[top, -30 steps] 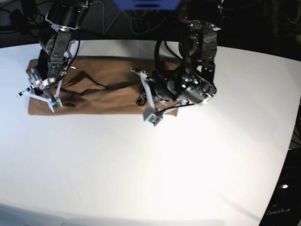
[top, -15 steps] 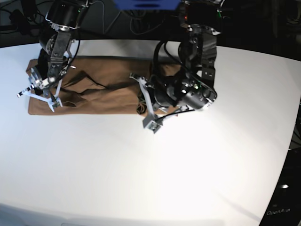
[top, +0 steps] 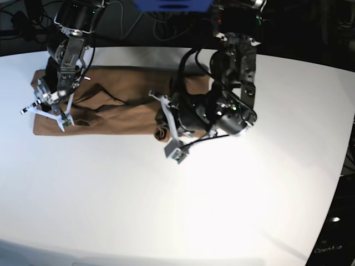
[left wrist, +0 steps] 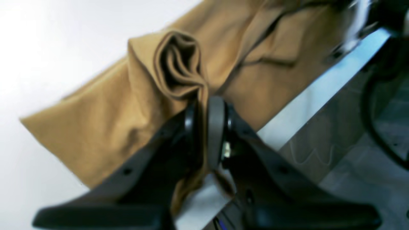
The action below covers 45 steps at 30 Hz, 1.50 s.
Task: Fold the T-shirt properly
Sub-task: 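Lay the strip end down over the middle of the strip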
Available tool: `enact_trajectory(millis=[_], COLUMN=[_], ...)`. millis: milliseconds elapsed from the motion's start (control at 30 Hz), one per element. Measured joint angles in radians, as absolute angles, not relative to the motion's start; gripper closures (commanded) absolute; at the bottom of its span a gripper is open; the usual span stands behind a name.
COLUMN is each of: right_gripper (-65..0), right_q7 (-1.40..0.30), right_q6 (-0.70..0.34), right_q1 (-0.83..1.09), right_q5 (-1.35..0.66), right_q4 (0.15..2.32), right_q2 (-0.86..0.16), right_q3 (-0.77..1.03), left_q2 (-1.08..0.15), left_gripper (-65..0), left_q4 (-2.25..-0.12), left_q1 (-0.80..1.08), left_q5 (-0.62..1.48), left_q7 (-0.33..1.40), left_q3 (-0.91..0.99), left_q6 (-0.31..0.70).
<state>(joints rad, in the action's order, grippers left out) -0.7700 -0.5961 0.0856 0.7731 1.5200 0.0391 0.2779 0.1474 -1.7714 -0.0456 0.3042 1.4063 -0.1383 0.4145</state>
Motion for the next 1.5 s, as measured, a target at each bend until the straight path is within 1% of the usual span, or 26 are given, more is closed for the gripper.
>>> enact_trajectory(millis=[233,333,433,667,867,1000,1033,1067,1133,1233,1300,1333,1500], right_gripper=[0.0,0.0,0.0,0.0,0.0,0.0,0.0,0.0,0.0,0.0,0.0,0.0,0.0], right_q7=[-0.771,-0.77,-0.773,-0.769,-0.766,-0.767,-0.766,-0.766,-0.766,-0.767,-0.766,-0.766,-0.766], right_q6=[-0.593,-0.593,-0.593,-0.592,-0.588,-0.585,-0.585,-0.585,-0.585,-0.585,-0.585,-0.585,-0.585], right_q1=[0.086,0.086,0.086,0.09,0.092,0.092,0.092,0.092,0.092,0.092,0.092,0.092,0.092], right_q5=[0.777,0.777,0.777,0.777,0.777,0.777,0.777,0.777,0.777,0.777,0.777,0.777,0.777], right_q4=[1.52,1.52,1.52,1.521,1.521,1.521,1.521,1.521,1.521,1.521,1.521,1.521,1.521], right_q2=[0.042,0.042,0.042,0.042,0.042,0.042,0.042,0.042,0.042,0.042,0.042,0.042,0.042], right_q3=[0.278,0.278,0.278,0.274,0.274,0.274,0.274,0.274,0.274,0.274,0.274,0.274,0.274], left_q2=[0.147,0.147,0.147,0.147,0.147,0.145,0.145,0.147,0.147,0.147,0.147,0.147,0.147], left_gripper=[-4.3,-4.3,-4.3,-4.3,-4.3,-4.4,-5.9,-9.2,-20.5,-42.3,-59.8,-65.0,-65.0], left_q4=[-1.769,-1.724,-1.687,-1.565,-1.562,-1.561,-1.561,-1.561,-1.561,-1.562,-1.563,-1.564,-1.622], left_q1=[-0.052,-0.071,-0.078,-0.089,-0.092,-0.092,-0.092,-0.092,-0.092,-0.091,-0.089,-0.088,-0.084], left_q5=[0.334,0.36,0.449,0.494,0.502,0.503,0.503,0.503,0.503,0.502,0.504,0.507,0.503], left_q7=[1.407,1.407,1.349,1.292,1.29,1.29,1.29,1.29,1.285,1.283,1.283,1.281,1.283], left_q3=[-0.141,-0.141,-0.141,-0.144,-0.149,-0.191,-0.194,-0.192,-0.189,-0.187,-0.187,-0.187,-0.187], left_q6=[0.414,0.414,0.414,0.411,0.411,0.411,0.411,0.411,0.411,0.411,0.413,0.414,0.414])
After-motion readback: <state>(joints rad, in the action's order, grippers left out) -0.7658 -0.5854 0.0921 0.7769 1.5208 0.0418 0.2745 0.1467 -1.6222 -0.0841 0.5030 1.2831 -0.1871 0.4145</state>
